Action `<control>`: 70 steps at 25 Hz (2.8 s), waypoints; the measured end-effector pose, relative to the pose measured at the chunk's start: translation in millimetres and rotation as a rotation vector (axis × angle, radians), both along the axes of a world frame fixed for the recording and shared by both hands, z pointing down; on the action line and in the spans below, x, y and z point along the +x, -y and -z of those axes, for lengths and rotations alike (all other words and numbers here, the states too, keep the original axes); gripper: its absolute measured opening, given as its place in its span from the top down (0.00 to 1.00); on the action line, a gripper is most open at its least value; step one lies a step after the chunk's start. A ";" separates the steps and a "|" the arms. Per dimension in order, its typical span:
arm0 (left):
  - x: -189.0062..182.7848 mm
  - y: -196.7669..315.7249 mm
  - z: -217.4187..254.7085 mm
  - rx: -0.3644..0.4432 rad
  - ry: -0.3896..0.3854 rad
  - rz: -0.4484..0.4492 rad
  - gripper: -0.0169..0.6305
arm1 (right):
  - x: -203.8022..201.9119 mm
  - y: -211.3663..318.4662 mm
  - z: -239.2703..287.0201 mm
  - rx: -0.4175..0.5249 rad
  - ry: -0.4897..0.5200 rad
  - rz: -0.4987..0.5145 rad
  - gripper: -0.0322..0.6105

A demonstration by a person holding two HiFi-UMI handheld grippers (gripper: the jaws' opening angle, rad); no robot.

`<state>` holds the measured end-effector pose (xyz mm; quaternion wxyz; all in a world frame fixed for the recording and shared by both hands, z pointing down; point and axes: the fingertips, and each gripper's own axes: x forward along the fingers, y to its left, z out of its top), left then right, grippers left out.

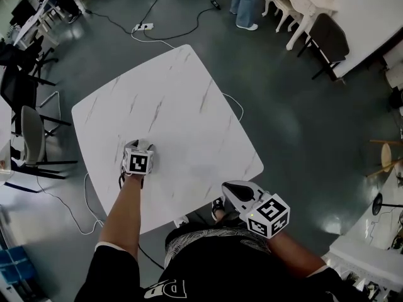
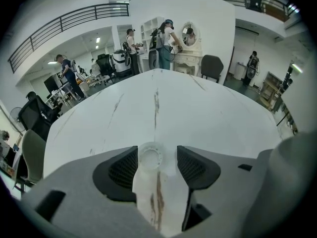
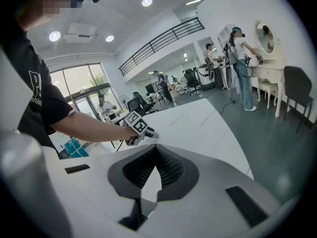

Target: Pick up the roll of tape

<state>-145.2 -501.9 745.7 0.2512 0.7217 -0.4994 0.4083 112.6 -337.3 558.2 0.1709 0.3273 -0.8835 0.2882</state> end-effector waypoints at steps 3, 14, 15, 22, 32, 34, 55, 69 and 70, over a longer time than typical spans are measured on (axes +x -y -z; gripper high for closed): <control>-8.6 5.8 0.0 0.023 0.002 0.027 0.60 | -0.9 -2.4 -1.1 -0.004 -0.003 -0.001 0.94; -26.1 15.1 9.0 0.063 -0.069 0.140 0.56 | -0.7 1.5 -8.3 -0.034 -0.002 -0.013 0.94; -29.0 15.0 6.9 0.055 -0.080 0.154 0.56 | -2.1 3.3 -8.8 -0.034 0.000 -0.011 0.94; -33.8 10.1 -1.7 0.025 -0.132 0.165 0.56 | -11.2 7.0 -15.8 -0.054 0.002 0.010 0.94; -28.2 4.6 -2.4 0.004 -0.138 0.114 0.65 | -22.4 8.1 -9.2 -0.043 0.006 0.014 0.94; -27.1 2.7 3.2 0.012 -0.133 0.093 0.65 | -26.0 5.8 -6.2 -0.034 0.007 0.013 0.94; -58.5 -139.5 158.4 0.206 -0.329 -0.039 0.65 | -120.7 -74.1 47.1 0.118 0.033 -0.003 0.94; -84.3 -281.6 235.4 0.335 -0.481 -0.063 0.65 | -204.1 -123.2 77.3 0.234 0.046 0.055 0.94; -83.7 -291.1 238.0 0.340 -0.480 -0.061 0.65 | -207.1 -125.6 79.2 0.239 0.046 0.067 0.94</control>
